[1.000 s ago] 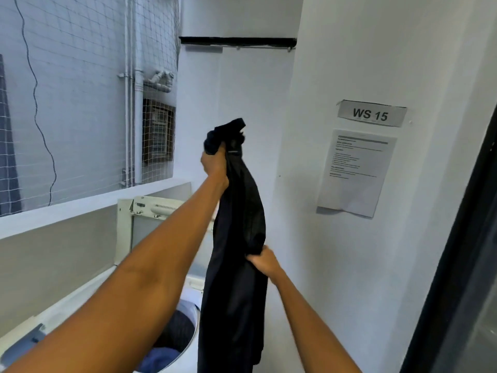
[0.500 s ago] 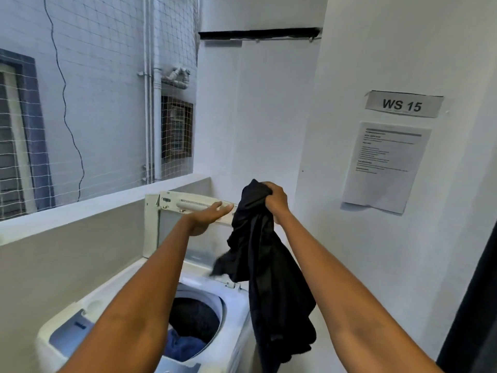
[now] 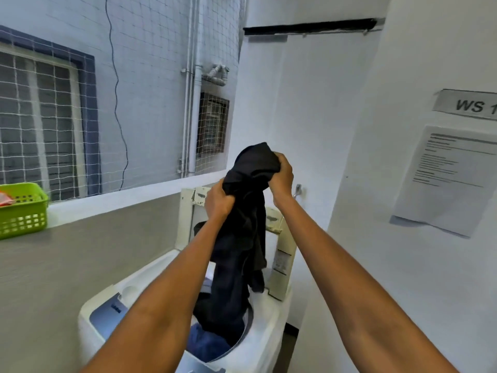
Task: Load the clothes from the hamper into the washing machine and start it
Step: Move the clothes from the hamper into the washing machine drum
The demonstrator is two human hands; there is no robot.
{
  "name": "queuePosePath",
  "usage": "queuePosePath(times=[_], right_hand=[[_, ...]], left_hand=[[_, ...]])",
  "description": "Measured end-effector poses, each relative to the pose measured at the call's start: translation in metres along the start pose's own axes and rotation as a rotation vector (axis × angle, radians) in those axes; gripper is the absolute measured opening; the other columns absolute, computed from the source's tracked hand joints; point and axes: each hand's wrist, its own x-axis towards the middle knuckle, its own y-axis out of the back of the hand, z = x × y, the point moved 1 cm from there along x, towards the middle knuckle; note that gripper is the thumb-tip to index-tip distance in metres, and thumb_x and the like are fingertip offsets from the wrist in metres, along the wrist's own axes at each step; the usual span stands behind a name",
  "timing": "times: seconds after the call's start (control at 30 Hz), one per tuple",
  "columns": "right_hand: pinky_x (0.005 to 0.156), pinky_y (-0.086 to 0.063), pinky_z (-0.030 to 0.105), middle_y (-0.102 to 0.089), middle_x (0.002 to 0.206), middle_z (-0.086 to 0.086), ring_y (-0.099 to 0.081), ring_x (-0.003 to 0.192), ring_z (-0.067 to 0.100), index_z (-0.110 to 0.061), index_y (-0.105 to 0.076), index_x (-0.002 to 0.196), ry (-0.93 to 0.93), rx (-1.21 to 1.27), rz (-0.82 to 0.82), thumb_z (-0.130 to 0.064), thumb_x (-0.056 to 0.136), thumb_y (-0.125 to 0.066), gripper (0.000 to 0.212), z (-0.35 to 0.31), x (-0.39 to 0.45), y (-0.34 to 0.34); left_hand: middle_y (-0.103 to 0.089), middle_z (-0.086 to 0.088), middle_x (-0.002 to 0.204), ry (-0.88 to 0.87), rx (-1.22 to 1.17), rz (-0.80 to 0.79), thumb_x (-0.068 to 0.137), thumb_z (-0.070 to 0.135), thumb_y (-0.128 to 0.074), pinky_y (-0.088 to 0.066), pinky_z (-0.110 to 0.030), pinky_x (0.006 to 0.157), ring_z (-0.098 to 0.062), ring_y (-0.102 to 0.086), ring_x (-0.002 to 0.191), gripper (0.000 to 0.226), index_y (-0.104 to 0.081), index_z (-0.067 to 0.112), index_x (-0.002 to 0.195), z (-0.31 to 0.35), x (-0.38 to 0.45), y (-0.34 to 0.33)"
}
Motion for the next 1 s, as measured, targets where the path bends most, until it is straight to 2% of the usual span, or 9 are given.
queuePosePath(times=[0.17,0.33,0.47,0.57,0.63,0.7,0.77,0.87,1.0], right_hand=[[0.081,-0.047,0.037,-0.062,0.118,0.009,-0.06,0.1,0.031,-0.02,-0.051,0.123,0.094,-0.456,-0.098,-0.015,0.091,-0.041,0.034,0.056,-0.001,-0.023],[0.058,-0.041,0.016,-0.059,0.11,0.011,-0.059,0.095,0.027,-0.01,-0.055,0.118,-0.046,-0.483,-0.133,-0.006,0.095,-0.037,0.03,0.131,-0.03,-0.062],[0.087,-0.042,0.032,-0.055,0.121,0.013,-0.055,0.108,0.03,-0.011,-0.055,0.119,-0.125,-0.526,-0.193,-0.006,0.095,-0.038,0.03,0.202,-0.056,-0.098],[0.093,-0.041,0.034,-0.05,0.122,0.017,-0.053,0.109,0.032,-0.009,-0.053,0.123,-0.223,-0.591,-0.219,0.0,0.093,-0.037,0.035,0.258,-0.074,-0.12],[0.094,-0.042,0.039,-0.046,0.125,0.015,-0.052,0.111,0.034,-0.012,-0.051,0.126,-0.31,-0.679,-0.262,0.001,0.093,-0.036,0.038,0.293,-0.09,-0.13],[0.092,-0.044,0.039,-0.043,0.13,0.012,-0.052,0.111,0.034,-0.015,-0.048,0.129,-0.395,-0.758,-0.311,0.001,0.092,-0.037,0.042,0.333,-0.108,-0.14],[0.086,-0.045,0.037,-0.041,0.133,0.011,-0.055,0.107,0.033,-0.016,-0.046,0.129,-0.455,-0.833,-0.342,-0.002,0.091,-0.039,0.041,0.369,-0.13,-0.144],[0.069,-0.044,0.032,-0.034,0.137,0.013,-0.058,0.1,0.032,-0.013,-0.04,0.131,-0.444,-1.026,-0.512,0.001,0.088,-0.047,0.046,0.408,-0.165,-0.141],[0.095,-0.046,0.034,-0.004,0.155,0.013,-0.03,0.136,0.031,-0.018,-0.01,0.149,-0.6,-1.244,-0.921,-0.002,0.086,-0.059,0.081,0.455,-0.218,-0.13]], left_hand=[[-0.064,-0.015,0.118,-0.026,0.124,-0.105,0.081,0.007,-0.05,-0.043,-0.033,0.083,-0.035,-0.059,0.108,0.043,-0.058,0.017,0.122,-0.044,0.011,0.017],[-0.061,-0.019,0.123,0.121,0.207,-0.398,0.08,0.009,-0.054,-0.044,-0.035,0.089,-0.034,-0.058,0.113,0.046,-0.055,0.007,0.125,-0.145,-0.006,0.002],[-0.06,-0.015,0.125,0.254,0.241,-0.451,0.082,0.014,-0.055,-0.044,-0.036,0.092,-0.032,-0.056,0.116,0.047,-0.051,0.012,0.129,-0.229,-0.012,-0.019],[-0.052,-0.009,0.132,0.299,0.43,-0.682,0.069,0.028,-0.077,-0.046,-0.04,0.098,-0.03,-0.051,0.123,0.082,-0.034,0.021,0.139,-0.305,-0.004,-0.039],[-0.029,-0.016,0.148,0.343,0.612,-0.906,0.062,0.035,-0.084,-0.035,-0.046,0.108,-0.035,-0.032,0.137,0.115,-0.01,0.019,0.149,-0.346,-0.006,-0.048],[-0.006,-0.021,0.154,0.38,0.693,-1.082,0.069,0.036,-0.08,-0.024,-0.051,0.114,-0.04,-0.013,0.143,0.123,0.01,0.016,0.15,-0.377,-0.012,-0.056],[-0.001,-0.02,0.155,0.331,0.7,-1.153,0.074,0.04,-0.075,-0.02,-0.051,0.115,-0.039,-0.007,0.144,0.118,0.014,0.017,0.149,-0.403,-0.022,-0.064],[0.004,-0.015,0.158,0.263,0.69,-1.259,0.081,0.043,-0.066,-0.02,-0.053,0.115,-0.034,-0.002,0.146,0.104,0.01,0.024,0.15,-0.437,-0.044,-0.08],[0.017,-0.009,0.158,0.262,0.749,-1.471,0.09,0.038,-0.055,-0.014,-0.063,0.112,-0.032,0.01,0.146,0.088,0.01,0.031,0.149,-0.471,-0.084,-0.102]])
